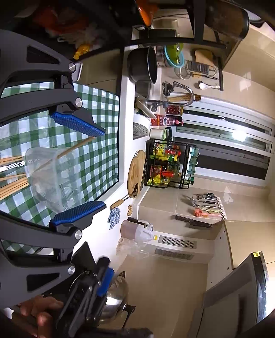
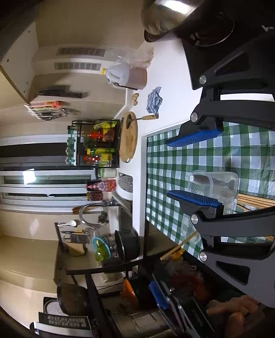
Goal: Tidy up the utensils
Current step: 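Withdraw both open tools from the holder back toward the remaining chopsticks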
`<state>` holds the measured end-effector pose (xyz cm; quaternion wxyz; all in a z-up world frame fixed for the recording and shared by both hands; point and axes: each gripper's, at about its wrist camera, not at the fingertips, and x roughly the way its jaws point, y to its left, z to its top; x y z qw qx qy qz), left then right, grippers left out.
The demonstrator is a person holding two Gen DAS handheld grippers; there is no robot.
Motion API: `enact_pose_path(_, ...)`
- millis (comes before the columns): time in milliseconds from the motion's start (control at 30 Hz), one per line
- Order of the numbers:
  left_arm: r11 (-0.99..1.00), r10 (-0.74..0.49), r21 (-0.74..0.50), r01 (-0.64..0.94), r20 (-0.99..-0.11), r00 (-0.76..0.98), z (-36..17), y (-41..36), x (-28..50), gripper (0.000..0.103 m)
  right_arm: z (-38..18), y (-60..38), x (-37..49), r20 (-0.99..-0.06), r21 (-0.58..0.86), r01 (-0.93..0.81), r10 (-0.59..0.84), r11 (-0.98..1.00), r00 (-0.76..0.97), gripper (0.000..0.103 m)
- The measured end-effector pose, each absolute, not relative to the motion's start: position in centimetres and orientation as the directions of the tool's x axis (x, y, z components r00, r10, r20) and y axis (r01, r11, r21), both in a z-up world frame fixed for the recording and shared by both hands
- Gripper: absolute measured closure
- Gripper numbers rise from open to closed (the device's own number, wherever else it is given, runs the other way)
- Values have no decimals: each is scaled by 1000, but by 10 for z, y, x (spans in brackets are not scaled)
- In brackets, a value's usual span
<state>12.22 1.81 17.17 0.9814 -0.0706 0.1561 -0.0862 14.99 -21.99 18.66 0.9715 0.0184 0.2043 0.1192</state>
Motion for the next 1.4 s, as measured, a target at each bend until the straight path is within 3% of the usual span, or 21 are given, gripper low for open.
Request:
enact_pose_path(433,993,-79,-101,53,-264,961,148,20,47,41,163,-243,52,-291,109,-216,239,970,926,54)
enact_pose_path(600,995,-61,-97,33,-296,953,129,22,26,44,147,-246,31,-324,144,-252,287,957,902,54)
enact_pose_path(900,992,-84,-116,41,-396,914,94,33,2,57,101,-243,13,-406,181,-250,304,951,862,54)
enact_pose_path(1067,988,-93,-154,22,-470,878,68,41,-4,80,72,-238,14,-454,192,-251,312,949,835,56)
enact_pose_path(1133,983,-99,-181,9,-495,863,57,44,-7,84,64,-237,16,-471,208,-264,333,942,817,72)
enact_pose_path(1233,978,-115,-211,-1,-536,836,42,44,-5,88,49,-232,21,-510,217,-278,352,936,785,87)
enact_pose_path(1400,975,-136,-223,7,-567,812,26,38,-6,90,27,-217,29,-590,244,-310,394,919,705,88)
